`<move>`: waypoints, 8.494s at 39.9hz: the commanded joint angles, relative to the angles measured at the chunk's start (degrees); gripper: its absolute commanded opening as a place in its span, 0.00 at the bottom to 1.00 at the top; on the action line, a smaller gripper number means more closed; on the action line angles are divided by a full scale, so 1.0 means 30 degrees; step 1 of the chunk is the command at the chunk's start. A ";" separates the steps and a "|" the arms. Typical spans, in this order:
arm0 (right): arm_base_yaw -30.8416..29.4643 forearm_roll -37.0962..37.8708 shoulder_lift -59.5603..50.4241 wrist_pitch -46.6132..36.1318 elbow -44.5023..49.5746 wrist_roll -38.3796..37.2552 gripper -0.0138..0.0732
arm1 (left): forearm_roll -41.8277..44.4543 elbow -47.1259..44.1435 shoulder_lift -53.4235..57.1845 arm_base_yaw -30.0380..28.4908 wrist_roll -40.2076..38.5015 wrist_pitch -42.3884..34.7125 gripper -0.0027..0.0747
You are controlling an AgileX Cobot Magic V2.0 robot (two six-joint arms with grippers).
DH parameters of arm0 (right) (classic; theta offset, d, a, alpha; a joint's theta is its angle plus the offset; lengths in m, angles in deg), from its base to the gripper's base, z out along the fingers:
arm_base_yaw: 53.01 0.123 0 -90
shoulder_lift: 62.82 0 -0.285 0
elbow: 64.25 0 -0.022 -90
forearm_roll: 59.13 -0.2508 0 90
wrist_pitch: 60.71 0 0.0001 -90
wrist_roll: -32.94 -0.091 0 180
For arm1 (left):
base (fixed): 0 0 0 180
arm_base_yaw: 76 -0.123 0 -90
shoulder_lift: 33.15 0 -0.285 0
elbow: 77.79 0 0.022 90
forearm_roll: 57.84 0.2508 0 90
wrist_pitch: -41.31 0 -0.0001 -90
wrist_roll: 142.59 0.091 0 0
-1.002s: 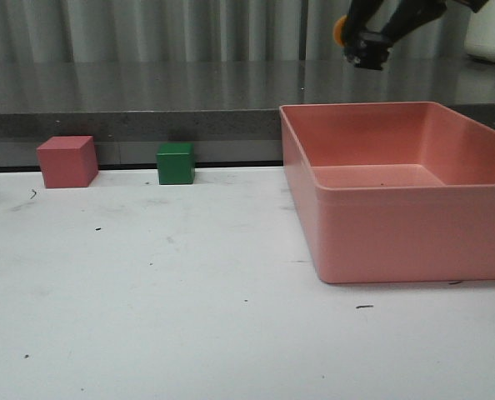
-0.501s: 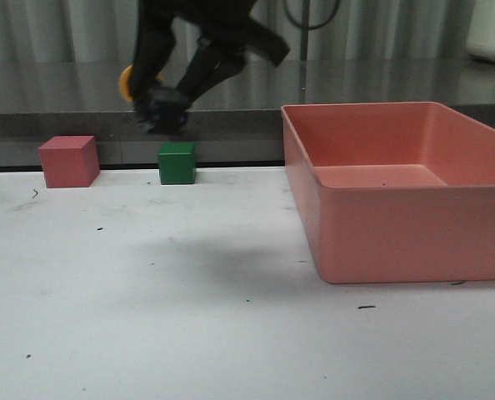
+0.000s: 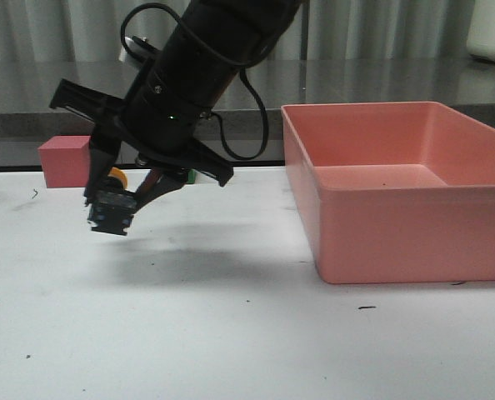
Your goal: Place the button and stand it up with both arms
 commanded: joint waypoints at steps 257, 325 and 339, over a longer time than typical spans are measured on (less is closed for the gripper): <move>-0.9183 1.2080 -3.9336 -0.3401 2.6299 0.0085 0.08 | -0.1813 3.1030 -3.6458 0.7980 -0.4617 2.0878 0.25; -0.9183 1.2080 -3.9336 -0.3401 2.6299 0.0085 0.08 | 0.2620 0.4181 -1.7414 0.6172 -0.3131 -1.2589 0.22; -0.9183 1.2080 -3.9336 -0.3401 2.6299 0.0085 0.08 | 0.2521 0.1166 -2.1800 0.5314 -0.3103 -2.1184 0.22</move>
